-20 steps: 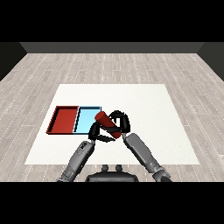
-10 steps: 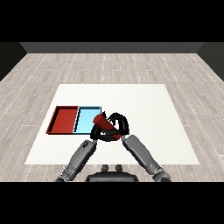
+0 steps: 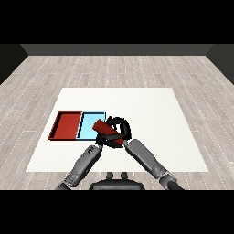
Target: Pick the red can and put it in the red box
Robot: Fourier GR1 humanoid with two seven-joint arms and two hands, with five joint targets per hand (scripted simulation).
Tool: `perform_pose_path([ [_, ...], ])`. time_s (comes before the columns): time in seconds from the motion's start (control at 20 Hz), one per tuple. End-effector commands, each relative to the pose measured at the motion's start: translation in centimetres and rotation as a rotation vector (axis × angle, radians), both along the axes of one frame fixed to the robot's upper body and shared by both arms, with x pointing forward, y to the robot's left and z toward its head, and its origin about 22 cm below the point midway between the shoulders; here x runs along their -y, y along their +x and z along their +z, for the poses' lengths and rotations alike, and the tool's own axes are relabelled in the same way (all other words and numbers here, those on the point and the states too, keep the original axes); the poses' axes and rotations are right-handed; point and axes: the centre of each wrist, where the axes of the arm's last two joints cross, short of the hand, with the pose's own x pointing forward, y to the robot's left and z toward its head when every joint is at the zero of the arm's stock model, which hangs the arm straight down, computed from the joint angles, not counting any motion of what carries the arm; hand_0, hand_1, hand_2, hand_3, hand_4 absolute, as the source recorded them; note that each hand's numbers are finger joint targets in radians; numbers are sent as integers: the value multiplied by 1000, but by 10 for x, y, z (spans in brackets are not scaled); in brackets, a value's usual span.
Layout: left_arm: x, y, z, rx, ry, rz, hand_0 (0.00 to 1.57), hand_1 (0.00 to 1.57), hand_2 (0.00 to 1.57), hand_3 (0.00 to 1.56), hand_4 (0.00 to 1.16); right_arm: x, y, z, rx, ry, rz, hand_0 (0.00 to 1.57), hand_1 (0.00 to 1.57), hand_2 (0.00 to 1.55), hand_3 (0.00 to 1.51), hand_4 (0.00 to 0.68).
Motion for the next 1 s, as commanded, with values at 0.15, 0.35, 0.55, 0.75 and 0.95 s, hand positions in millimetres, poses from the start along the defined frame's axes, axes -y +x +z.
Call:
perform_pose_path([
  [0.15, 16, 11, 4, 45, 8, 2, 0, 0, 0, 0, 157, -7, -12, -13, -19, 3, 42, 1476, 1476, 1458, 1371, 642],
  [0.35, -2, 11, 12, 6, 79, 156, 0, 0, 0, 0, 604, -18, -13, -4, -8, -4, 27, 1458, 1458, 1446, 1366, 626],
  [0.55, 16, 5, 1, -61, 52, 233, 1571, 1571, 1564, 1486, 988, -14, -10, -5, -4, -8, 24, 1479, 1479, 1455, 1367, 632],
  [0.75, 18, 19, 9, -68, 109, 260, 1510, 1510, 1471, 1387, 878, -26, -15, 7, -10, 8, 41, 1549, 1549, 1468, 1384, 614],
  [0.95, 20, 3, 17, -19, 82, 310, 1568, 1568, 1513, 1408, 1004, -29, -5, 16, 2, -6, 59, 1463, 1463, 1447, 1379, 607],
])
